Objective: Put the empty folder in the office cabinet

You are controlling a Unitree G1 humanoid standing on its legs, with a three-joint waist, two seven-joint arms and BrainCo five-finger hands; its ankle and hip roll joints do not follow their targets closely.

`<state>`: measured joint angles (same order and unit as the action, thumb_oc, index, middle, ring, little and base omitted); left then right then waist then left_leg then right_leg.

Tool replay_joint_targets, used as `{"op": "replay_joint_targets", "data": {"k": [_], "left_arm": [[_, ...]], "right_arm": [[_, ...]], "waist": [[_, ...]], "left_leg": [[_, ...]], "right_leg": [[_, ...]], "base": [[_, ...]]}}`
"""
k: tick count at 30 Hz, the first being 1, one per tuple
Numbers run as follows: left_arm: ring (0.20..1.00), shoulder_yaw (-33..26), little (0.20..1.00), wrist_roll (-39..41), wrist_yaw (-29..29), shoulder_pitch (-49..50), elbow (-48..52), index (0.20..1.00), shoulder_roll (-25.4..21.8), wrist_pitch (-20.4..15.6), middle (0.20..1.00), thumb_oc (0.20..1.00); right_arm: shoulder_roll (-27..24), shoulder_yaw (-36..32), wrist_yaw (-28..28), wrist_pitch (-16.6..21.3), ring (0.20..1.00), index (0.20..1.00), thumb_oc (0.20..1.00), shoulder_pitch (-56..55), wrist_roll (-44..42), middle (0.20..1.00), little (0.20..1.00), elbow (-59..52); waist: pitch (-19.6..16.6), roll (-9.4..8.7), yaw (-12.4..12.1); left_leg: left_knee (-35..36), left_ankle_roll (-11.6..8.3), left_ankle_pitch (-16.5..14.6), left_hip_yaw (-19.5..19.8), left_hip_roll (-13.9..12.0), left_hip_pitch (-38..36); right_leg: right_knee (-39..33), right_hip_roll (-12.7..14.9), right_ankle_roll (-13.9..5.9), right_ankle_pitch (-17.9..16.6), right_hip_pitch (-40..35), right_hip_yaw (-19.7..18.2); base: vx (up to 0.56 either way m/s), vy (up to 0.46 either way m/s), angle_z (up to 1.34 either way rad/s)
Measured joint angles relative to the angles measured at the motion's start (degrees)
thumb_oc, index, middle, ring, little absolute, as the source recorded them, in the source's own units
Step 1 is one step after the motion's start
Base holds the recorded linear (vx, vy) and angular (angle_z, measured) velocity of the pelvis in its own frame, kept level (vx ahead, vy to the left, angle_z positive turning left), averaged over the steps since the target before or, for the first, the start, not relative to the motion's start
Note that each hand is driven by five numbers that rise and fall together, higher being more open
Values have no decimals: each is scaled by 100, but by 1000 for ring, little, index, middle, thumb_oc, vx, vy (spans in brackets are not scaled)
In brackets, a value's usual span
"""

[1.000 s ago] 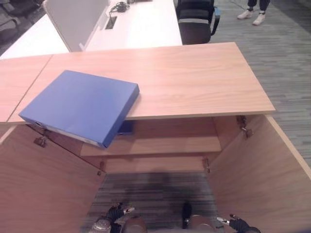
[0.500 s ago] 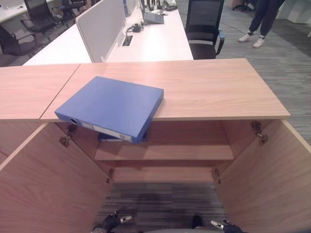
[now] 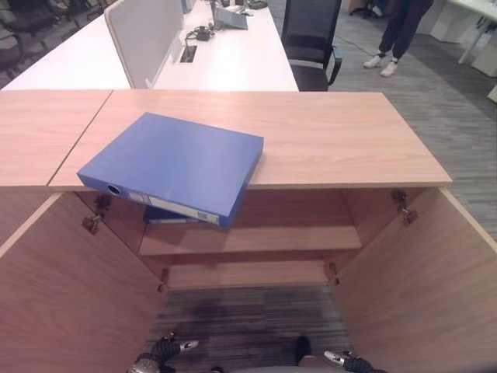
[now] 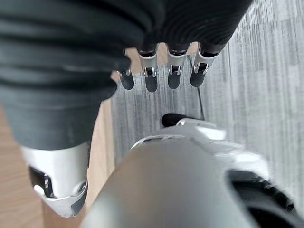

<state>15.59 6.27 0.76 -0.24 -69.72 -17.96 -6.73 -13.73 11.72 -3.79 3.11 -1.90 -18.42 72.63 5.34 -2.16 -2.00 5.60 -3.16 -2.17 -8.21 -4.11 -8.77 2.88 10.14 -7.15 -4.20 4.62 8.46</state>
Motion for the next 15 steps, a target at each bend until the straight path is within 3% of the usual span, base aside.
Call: {"op": "replay_joint_targets", "data": {"k": [1, 4, 9, 12, 15], "left_arm": [[1000, -1, 1000, 1, 13, 56, -2, 1000, 132, 4, 1000, 1000], [1000, 3, 1000, 0, 8, 49, 22, 1000, 232, -2, 1000, 1000], [1000, 8, 1000, -2, -24, 23, 535, 1000, 201, -58, 1000, 1000], [1000, -2, 1000, -86, -111, 148, 1674, 1000, -46, -55, 1000, 1000], [1000, -172, 1000, -488, -162, 573, 3719, 1000, -561, -88, 1000, 1000]], "right_arm": [[-162, -6, 7, 1, 1000, 1000, 1000, -31, 1, 1000, 1000, -8], [-279, -42, 8, 1, 1000, 1000, 1000, -6, 0, 1000, 1000, -13], [-429, -73, 30, 6, 1000, 1000, 1000, -15, 0, 1000, 1000, -36], [-426, -88, 38, 4, 1000, 1000, 1000, -40, 0, 1000, 1000, -79], [-432, -321, 78, 28, 1000, 1000, 1000, -245, 2, 1000, 1000, -111]], "waist": [[24, 177, -10], [-9, 307, -21], [-30, 290, -27], [-40, 215, -101], [-14, 208, -245]], "left_leg": [[-44, -57, 33, 68, -112, -59], [-46, -63, 36, 124, -150, -90], [-41, -123, 22, 241, -169, -172], [-16, -149, 49, 307, -168, -151], [9, -158, 55, 390, -193, -136]], "right_leg": [[-456, -128, 72, -170, -332, 139], [-794, -205, 107, -317, -546, 200], [-796, -204, 108, -311, -684, 291], [-826, -178, 103, -311, -696, 332], [-832, -185, 76, -291, -726, 404]], "base": [[93, -85, 14], [35, -58, 9], [5, -48, 9], [-30, -48, 7], [-11, -62, 10]]}}
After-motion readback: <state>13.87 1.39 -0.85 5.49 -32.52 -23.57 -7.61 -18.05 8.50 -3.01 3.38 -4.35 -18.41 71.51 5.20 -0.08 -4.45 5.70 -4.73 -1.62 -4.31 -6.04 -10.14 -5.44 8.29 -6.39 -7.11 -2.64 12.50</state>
